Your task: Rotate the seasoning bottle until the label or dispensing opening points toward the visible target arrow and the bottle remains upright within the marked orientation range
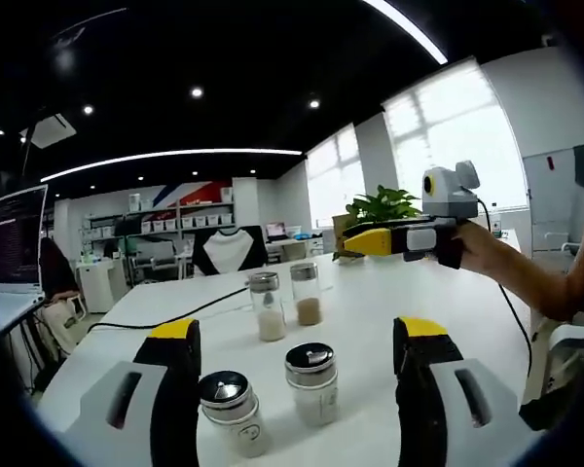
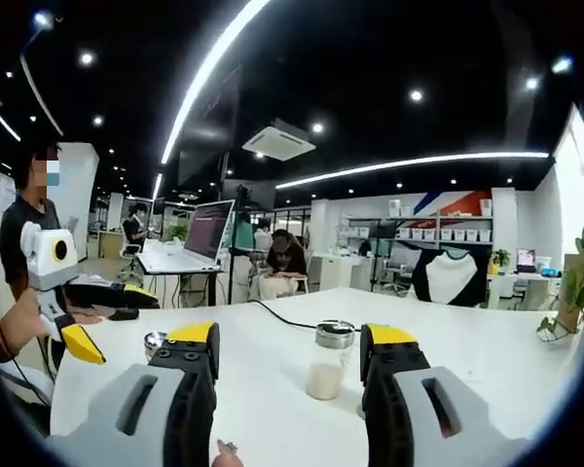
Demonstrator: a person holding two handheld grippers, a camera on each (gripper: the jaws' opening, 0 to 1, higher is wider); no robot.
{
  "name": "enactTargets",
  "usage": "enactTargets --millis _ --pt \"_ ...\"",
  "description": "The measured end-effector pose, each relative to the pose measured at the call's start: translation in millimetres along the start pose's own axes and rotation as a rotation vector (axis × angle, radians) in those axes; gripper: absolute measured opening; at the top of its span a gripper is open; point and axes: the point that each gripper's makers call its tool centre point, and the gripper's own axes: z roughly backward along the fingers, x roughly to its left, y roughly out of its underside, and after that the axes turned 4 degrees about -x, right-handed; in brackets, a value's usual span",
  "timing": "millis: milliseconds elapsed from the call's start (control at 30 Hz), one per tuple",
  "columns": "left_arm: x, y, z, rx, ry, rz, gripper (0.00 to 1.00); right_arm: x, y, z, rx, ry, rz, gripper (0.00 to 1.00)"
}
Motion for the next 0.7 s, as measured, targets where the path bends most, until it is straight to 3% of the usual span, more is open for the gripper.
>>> enactTargets --millis 400,700 --pt "-8.8 4.8 2 0.012 0.049 0.037 0.85 -16 19.0 -46 0.057 -0.001 0.050 0.56" --pt "-2.5 0.0 2 0.009 0.026 0.018 0.86 -34 25.9 -75 0.077 0.004 0.043 0.55"
